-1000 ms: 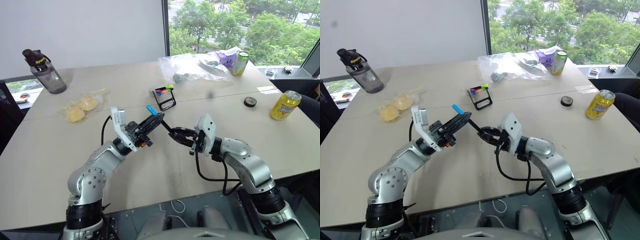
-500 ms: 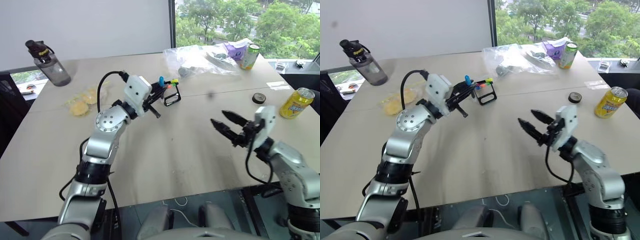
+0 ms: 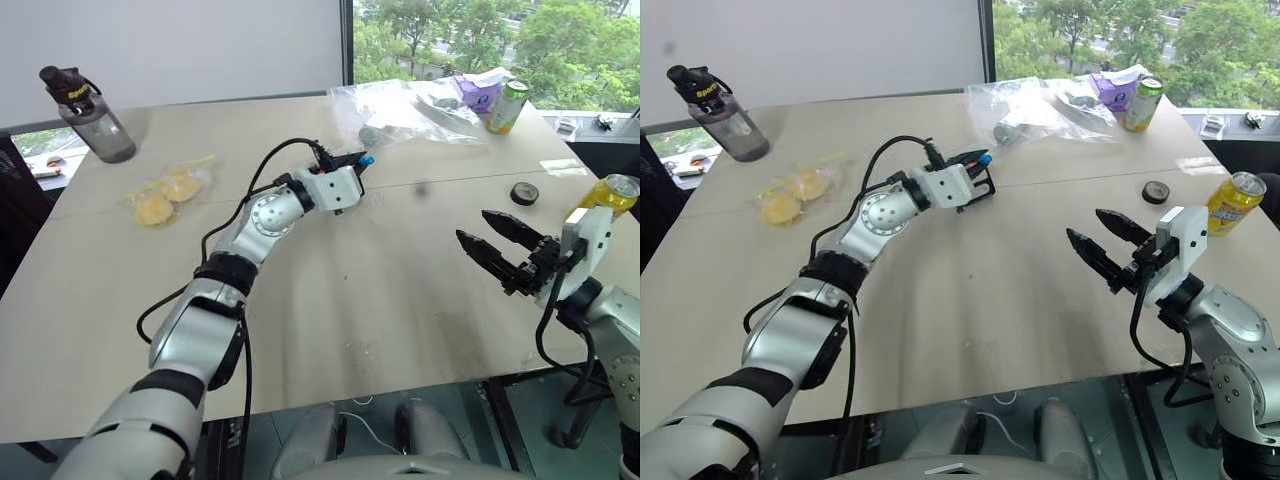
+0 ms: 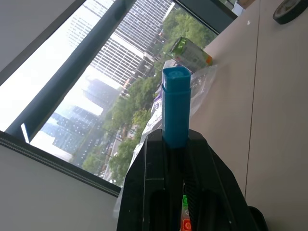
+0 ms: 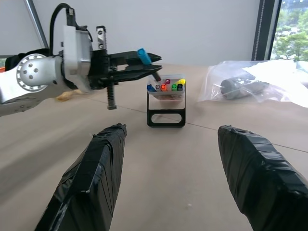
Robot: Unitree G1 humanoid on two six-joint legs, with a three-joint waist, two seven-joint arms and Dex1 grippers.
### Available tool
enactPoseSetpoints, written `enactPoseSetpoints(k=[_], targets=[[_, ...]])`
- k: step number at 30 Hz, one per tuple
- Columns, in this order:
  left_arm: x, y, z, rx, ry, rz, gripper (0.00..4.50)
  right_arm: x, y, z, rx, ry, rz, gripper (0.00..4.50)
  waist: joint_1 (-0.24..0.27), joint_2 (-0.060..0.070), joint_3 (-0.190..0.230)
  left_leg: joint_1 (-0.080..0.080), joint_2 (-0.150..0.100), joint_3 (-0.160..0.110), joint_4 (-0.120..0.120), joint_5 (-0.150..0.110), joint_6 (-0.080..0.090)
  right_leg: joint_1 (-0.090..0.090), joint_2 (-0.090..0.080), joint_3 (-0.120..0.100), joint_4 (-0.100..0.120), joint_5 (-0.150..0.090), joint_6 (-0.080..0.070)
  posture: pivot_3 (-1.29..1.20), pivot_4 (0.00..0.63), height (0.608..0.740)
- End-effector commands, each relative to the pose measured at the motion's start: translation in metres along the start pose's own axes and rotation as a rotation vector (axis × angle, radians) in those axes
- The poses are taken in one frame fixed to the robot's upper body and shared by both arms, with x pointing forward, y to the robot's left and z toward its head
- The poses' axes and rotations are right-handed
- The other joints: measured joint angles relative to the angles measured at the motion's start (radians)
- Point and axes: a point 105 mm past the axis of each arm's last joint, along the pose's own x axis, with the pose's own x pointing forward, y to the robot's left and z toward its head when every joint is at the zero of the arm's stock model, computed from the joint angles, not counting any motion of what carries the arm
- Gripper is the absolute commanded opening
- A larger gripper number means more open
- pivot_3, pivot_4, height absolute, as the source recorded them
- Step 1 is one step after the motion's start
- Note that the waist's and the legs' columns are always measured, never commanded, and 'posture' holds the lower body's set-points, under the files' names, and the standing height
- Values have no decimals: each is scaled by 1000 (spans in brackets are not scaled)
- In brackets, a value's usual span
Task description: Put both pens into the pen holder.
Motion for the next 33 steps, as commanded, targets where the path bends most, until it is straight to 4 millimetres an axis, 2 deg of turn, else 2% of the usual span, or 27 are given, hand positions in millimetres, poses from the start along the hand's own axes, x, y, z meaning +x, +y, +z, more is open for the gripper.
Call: enactPoseSetpoints(k=[1,4,9,10,13,14,19,25,29,31,33], targets=[[6,12,4,16,-23,55,0,-2,4,12,-37,-45,8,3227,-1,0,1,0,0,0,0,0,0,0,0,0,0,0,0,0,150,740],[4,9,-3,6,7,40,0,-6,1,12,-43,-40,-3,3227,-3,-1,4,0,0,0,0,0,0,0,3,0,0,0,0,0,150,740],[-5,6,-16,-24,60,43,2231,-9,-2,11,-51,-34,-17,3257,-3,-1,5,0,0,0,0,0,0,0,3,0,0,0,0,0,150,740],[-7,7,-18,-14,68,49,2795,-9,-2,10,-51,-34,-17,3257,-3,-2,5,0,0,0,0,0,0,0,3,0,0,0,0,0,150,740],[-8,14,-22,11,93,78,4157,-8,-3,9,-52,-35,-16,3257,-3,-2,5,0,0,0,0,0,0,0,3,0,1,0,0,0,150,740],[-9,19,-24,9,108,101,4445,-8,-3,9,-54,-35,-15,3257,-2,-2,5,0,0,0,0,0,0,0,3,0,1,0,0,0,150,740],[-10,21,-32,-10,154,108,4445,-7,-5,9,-58,-33,-9,3257,-1,-3,6,0,0,0,0,0,0,0,3,0,1,0,0,0,150,740],[-11,27,-27,-13,128,143,4445,-3,-2,8,-55,-27,6,3257,-2,-3,6,0,0,0,0,0,0,0,3,0,1,0,0,0,150,740],[-18,18,-5,-247,-22,131,4445,-4,-1,-2,-77,23,19,3257,-3,-3,6,0,0,0,0,0,0,0,1,1,0,0,0,0,150,740],[-34,3,4,-448,-72,83,4445,-5,-2,-9,-85,47,26,3257,-7,-2,7,0,0,0,0,0,0,-1,-1,1,0,0,0,0,150,740],[-59,-16,13,-597,-83,2,4445,-5,-4,-16,-92,68,32,3257,-17,-1,7,-1,0,0,0,0,0,-1,-1,0,0,0,0,0,150,740]])
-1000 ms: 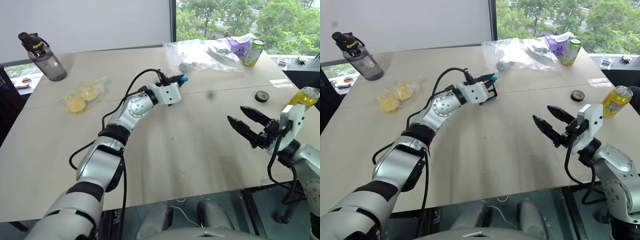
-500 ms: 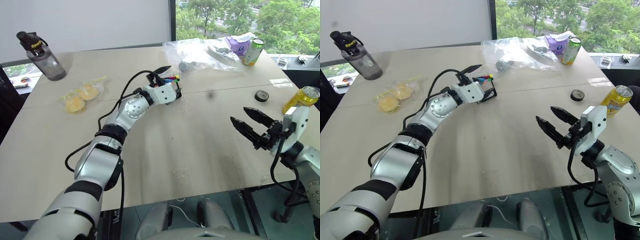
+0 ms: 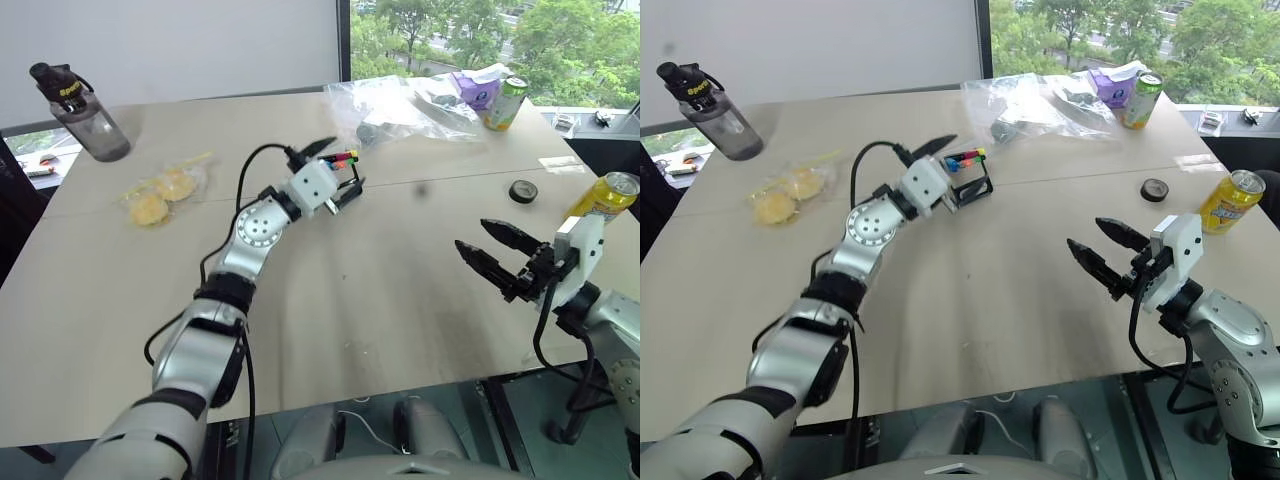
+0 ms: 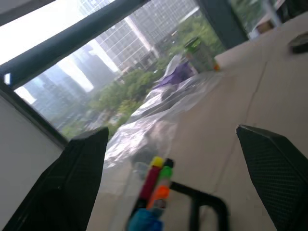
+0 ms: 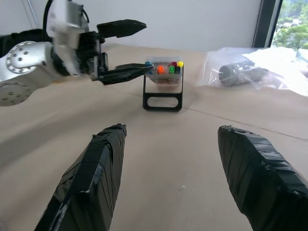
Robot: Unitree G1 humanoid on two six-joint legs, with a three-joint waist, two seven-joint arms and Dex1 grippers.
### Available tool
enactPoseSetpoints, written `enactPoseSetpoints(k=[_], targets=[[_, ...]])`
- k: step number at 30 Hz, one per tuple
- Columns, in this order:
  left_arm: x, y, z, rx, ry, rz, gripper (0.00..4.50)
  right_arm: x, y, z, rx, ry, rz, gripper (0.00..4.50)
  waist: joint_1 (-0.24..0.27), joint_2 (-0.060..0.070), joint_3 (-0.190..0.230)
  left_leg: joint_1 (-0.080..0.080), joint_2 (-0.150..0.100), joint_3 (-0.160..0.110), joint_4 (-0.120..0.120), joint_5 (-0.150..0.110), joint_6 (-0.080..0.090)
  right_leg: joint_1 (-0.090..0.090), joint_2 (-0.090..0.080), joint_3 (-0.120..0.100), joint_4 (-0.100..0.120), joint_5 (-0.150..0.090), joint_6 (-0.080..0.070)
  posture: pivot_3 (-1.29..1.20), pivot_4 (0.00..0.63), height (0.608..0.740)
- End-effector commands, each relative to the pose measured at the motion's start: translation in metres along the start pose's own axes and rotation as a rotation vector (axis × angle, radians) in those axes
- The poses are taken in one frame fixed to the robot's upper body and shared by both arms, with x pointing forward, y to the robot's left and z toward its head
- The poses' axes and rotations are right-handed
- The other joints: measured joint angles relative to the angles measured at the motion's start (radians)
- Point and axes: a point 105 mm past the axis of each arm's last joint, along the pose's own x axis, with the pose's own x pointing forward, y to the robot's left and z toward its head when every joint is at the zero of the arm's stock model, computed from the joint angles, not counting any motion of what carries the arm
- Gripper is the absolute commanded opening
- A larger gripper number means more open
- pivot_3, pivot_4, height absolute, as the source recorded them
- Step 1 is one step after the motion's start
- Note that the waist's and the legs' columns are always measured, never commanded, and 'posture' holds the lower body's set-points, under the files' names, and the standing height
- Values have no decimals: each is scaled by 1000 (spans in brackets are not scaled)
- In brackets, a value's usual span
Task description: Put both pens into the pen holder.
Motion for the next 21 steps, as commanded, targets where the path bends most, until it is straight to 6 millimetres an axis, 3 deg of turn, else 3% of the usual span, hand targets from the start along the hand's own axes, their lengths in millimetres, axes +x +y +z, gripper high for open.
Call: enactPoseSetpoints(k=[1,6,12,16,21], targets=[[-29,-9,18,-166,-28,-67,4445,-2,-1,-2,-52,6,15,3257,-15,1,1,0,0,0,0,0,0,0,1,1,-1,0,0,0,150,740],[-100,-29,9,-411,174,-18,4445,-2,-10,-25,-74,57,31,3257,-37,7,5,3,3,2,-1,0,0,0,2,3,1,0,0,0,150,740],[-161,-69,-5,-507,405,10,4445,-3,-16,-58,-72,131,95,3257,-1,15,12,5,2,1,-1,-3,4,4,1,1,0,0,0,0,150,740],[-180,-79,-8,-525,467,66,4445,-4,-18,-65,-70,129,122,3257,3,15,13,4,2,1,-1,-3,4,4,1,0,-1,0,-1,0,150,740],[-182,-82,-8,-508,471,77,4445,-9,-15,-72,-70,137,141,3257,12,15,13,4,2,0,-1,-3,4,4,0,0,-2,0,-1,0,150,740]])
